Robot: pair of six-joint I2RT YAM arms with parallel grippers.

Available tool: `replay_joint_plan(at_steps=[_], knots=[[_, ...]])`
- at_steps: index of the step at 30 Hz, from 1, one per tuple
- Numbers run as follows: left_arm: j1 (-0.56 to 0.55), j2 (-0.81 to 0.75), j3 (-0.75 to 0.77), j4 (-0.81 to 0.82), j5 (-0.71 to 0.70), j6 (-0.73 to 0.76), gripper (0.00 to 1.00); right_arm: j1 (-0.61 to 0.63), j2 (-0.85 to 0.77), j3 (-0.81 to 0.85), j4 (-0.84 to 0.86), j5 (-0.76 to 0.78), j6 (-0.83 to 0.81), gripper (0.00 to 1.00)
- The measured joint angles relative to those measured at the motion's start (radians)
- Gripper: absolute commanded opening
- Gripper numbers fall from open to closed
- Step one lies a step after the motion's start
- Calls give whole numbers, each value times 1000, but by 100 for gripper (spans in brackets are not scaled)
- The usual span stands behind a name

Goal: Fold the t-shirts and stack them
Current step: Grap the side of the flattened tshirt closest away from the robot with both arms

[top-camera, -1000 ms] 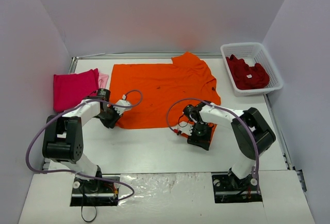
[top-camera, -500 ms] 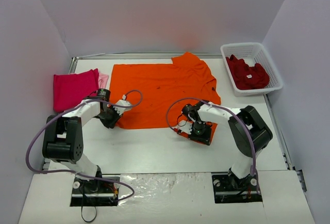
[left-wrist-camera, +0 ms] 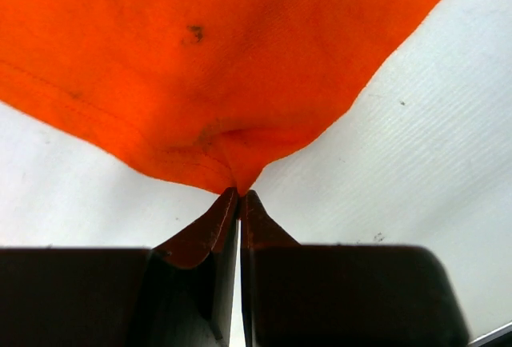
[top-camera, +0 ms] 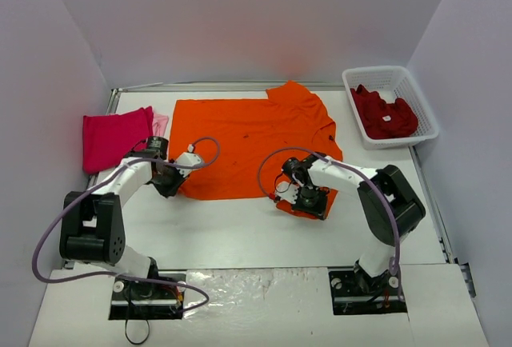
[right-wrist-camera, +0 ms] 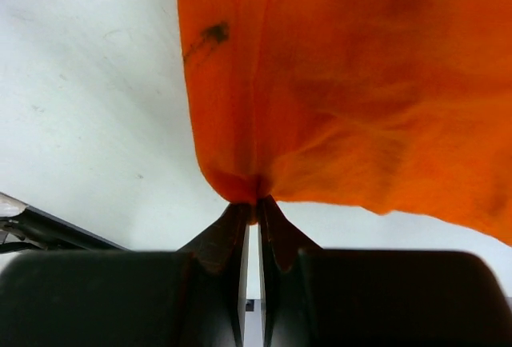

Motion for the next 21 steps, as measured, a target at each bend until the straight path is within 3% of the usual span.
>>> replay_joint_plan(at_steps=[9, 21], knots=[[0, -167, -9, -26, 0, -1, 2, -18, -132, 85, -52, -3, 9, 0], [0, -259, -80, -78, -21, 56, 2, -48, -219, 98, -157, -30, 29, 0]])
